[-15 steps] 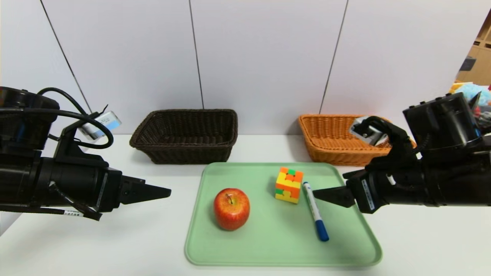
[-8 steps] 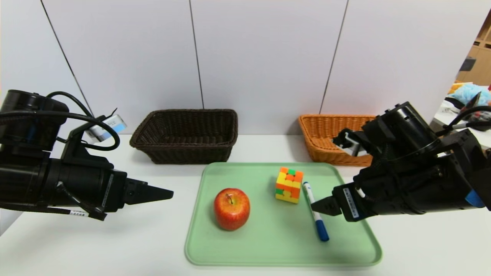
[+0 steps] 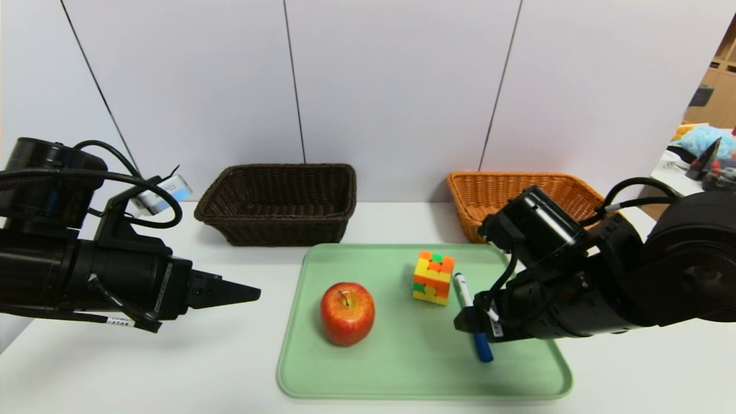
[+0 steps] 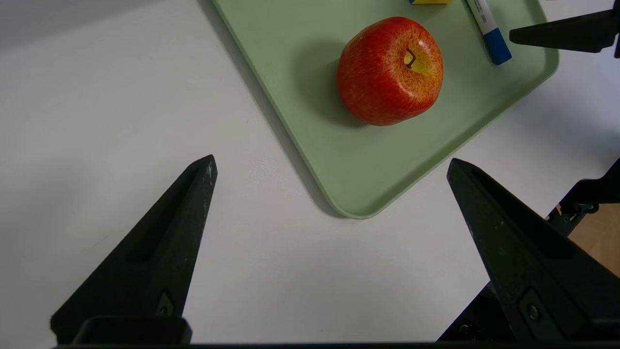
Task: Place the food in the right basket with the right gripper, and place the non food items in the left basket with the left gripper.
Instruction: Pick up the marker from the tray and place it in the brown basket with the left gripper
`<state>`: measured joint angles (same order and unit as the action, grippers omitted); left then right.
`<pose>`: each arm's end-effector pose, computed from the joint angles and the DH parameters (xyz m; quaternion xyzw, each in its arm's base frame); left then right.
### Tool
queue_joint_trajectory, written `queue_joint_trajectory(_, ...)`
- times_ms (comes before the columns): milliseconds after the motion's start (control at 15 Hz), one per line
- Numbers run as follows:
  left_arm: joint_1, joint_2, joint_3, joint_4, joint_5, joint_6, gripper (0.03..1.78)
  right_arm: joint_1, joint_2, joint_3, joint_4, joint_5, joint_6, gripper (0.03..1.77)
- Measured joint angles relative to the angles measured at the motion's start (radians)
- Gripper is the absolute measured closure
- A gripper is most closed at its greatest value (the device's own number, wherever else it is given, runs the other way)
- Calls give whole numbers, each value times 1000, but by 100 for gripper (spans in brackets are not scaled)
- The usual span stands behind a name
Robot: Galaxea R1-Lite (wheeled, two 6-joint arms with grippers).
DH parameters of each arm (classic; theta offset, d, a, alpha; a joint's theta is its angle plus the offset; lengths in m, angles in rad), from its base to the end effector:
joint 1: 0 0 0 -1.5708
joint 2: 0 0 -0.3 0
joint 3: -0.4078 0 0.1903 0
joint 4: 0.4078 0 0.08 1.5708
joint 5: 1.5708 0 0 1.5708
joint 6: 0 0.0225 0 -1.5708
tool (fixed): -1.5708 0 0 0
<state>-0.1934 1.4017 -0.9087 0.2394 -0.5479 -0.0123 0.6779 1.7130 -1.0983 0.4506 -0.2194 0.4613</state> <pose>0.2067 -0.0524 0.2132 -0.0685 0.3545 -0.3360 0.8699 0.2197 0.1706 0.1687 -0.0226 0.4902 0.0860 0.8671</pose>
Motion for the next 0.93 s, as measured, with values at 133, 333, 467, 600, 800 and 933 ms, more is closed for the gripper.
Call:
queue_joint_trajectory(133,0,2,0,-1,0,0,12,10,29,-2,0,-47,2,9)
queue_joint_trajectory(333,0,7,3,-1,0,0,12,15,56,-12,-1,-74,11,9)
queue_joint_trajectory(467,-1,9,5,-1,-1,0,12,19,71,-16,-6,-78,27,9)
queue_joint_trajectory(600,-1,9,5,-1,-1,0,12,24,84,-26,-8,-81,53,9)
queue_joint_trajectory(800,-1,10,5,-1,-1,0,12,29,99,-44,-10,-116,90,9)
queue_joint_trajectory(933,-1,11,6,-1,-1,-1,12,31,108,-50,-10,-123,106,9)
